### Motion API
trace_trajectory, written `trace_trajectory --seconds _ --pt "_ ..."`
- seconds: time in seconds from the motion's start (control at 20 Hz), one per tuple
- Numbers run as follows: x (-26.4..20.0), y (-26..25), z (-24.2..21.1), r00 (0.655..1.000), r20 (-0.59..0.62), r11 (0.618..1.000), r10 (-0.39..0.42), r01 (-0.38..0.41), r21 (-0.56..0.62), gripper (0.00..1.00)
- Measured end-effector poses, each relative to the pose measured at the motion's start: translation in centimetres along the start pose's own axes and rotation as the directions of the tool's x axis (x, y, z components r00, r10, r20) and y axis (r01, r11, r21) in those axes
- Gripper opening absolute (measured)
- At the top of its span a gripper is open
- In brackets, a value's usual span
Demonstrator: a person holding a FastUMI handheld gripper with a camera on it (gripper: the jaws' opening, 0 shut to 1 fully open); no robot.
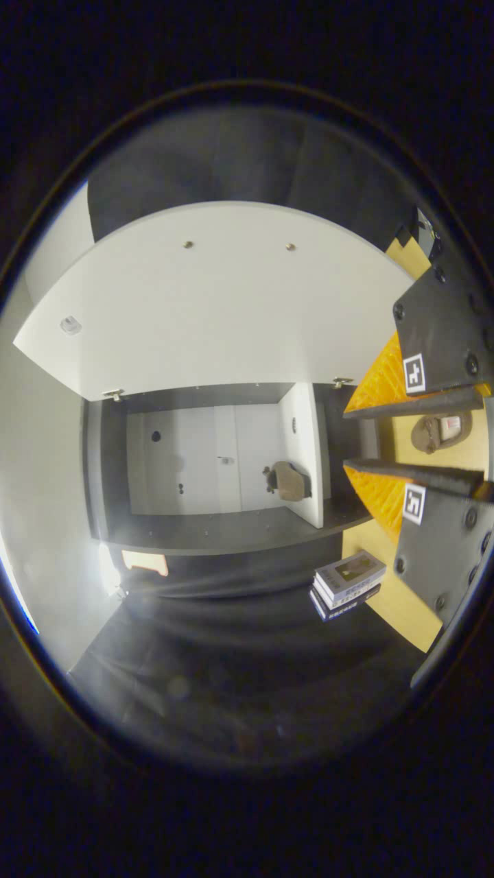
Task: Open the shoe cabinet door, grab the shoes and put them into the shoe cabinet, then close the shoe cabinet door.
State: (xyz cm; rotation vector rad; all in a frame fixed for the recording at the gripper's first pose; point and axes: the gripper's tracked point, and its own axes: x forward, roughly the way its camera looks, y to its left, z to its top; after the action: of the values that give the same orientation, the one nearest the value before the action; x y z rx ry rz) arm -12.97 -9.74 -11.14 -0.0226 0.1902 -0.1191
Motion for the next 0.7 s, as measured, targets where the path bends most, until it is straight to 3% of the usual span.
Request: trace_trajectory --seconds 0.2,0.7 --pt "2.4 1.7 -5.3 0.996 -0.089 1.000 0.006 -0.008 -0.021 0.41" --pt "8.8 2.2 -21.1 0.946 -0.313 0.996 0.088 -0.093 -0.003 0.53"
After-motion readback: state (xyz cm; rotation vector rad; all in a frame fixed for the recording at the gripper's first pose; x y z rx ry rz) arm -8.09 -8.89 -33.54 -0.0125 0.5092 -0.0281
